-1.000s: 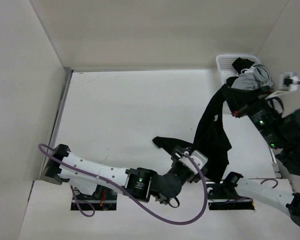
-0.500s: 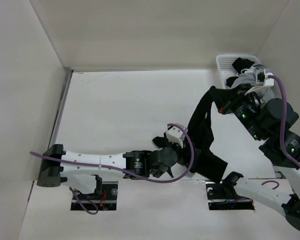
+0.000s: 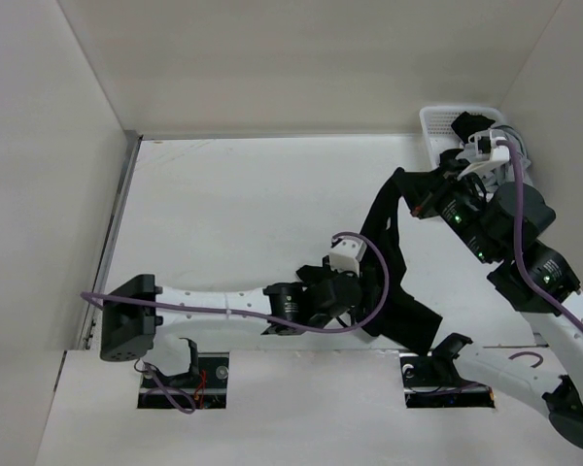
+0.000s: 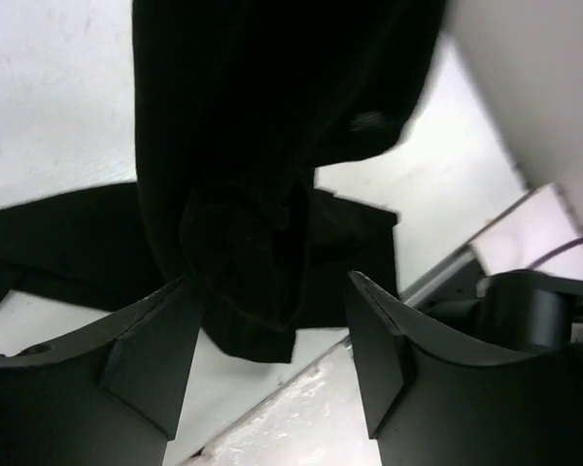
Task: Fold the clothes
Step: Flatten the tank top out
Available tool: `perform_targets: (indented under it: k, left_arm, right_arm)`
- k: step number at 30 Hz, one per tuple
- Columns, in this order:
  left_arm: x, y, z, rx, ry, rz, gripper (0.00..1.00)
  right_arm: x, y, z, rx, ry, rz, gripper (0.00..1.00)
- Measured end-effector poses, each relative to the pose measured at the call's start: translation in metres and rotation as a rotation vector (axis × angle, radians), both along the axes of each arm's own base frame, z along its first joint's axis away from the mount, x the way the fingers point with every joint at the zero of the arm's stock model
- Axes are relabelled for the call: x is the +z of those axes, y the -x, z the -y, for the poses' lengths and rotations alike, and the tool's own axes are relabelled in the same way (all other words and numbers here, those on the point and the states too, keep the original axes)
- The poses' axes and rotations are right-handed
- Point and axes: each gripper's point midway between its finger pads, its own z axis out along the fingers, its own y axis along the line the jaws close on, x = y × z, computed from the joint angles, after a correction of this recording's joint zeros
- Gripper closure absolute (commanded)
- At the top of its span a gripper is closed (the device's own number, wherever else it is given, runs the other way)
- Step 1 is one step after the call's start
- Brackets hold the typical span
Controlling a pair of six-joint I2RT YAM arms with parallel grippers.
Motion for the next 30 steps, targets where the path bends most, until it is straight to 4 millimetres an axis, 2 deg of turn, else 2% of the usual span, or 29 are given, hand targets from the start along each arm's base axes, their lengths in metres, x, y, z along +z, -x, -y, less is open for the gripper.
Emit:
perform_targets:
  k: [5, 6, 7, 9, 10, 13, 16, 19, 21, 23, 26, 27, 30]
  left_arm:
    - [-0.046, -0.003, -0.001, 0.012, -0.13, -0.044, 0.46]
    - [-0.051, -0.003, -0.002, 0.015, -0.148, -0.047, 0.5]
    - [-0.055, -0.004, -0.004, 0.02, -0.162, -0.049, 0.6]
    - [-0.059, -0.007, -0.005, 0.037, -0.173, -0.049, 0.83]
    - [-0.06, -0.009, -0.007, 0.043, -0.179, -0.046, 0.89]
    - [-0.058, -0.014, -0.01, 0.063, -0.185, -0.035, 0.94]
    - [-0.044, -0.017, -0.017, 0.082, -0.177, -0.007, 0.97]
    - [-0.006, -0.016, -0.033, 0.093, -0.135, 0.041, 1.0]
    - [0.035, -0.014, -0.051, 0.11, -0.086, 0.096, 1.0]
    - [0.084, -0.011, -0.073, 0.142, -0.023, 0.163, 1.0]
    - [0.172, -0.007, -0.119, 0.212, 0.092, 0.282, 1.0]
    - [0.2, -0.006, -0.137, 0.239, 0.132, 0.315, 1.0]
    - [0.268, -0.006, -0.185, 0.315, 0.226, 0.389, 1.0]
  right_arm:
    - [0.0, -0.003, 0.001, 0.0, -0.004, 0.005, 1.0]
    - [0.001, -0.004, 0.002, -0.001, -0.007, 0.007, 1.0]
    - [0.002, -0.005, 0.003, -0.002, -0.01, 0.009, 1.0]
    - [0.002, -0.006, 0.004, -0.002, -0.015, 0.011, 1.0]
    - [0.001, -0.007, 0.004, -0.002, -0.016, 0.011, 1.0]
    - [-0.002, -0.008, 0.004, 0.003, -0.02, 0.005, 1.0]
    - [-0.003, -0.007, 0.003, 0.01, -0.021, 0.002, 1.0]
    - [-0.002, -0.007, 0.002, 0.014, -0.025, 0.005, 1.0]
    - [0.0, -0.006, 0.002, 0.015, -0.029, 0.007, 1.0]
    - [0.002, -0.002, 0.002, 0.023, -0.032, 0.013, 1.0]
    - [0.015, 0.014, 0.001, 0.057, -0.046, 0.034, 1.0]
    - [0.023, 0.021, 0.002, 0.071, -0.055, 0.048, 1.0]
    - [0.06, 0.054, 0.01, 0.126, -0.114, 0.129, 1.0]
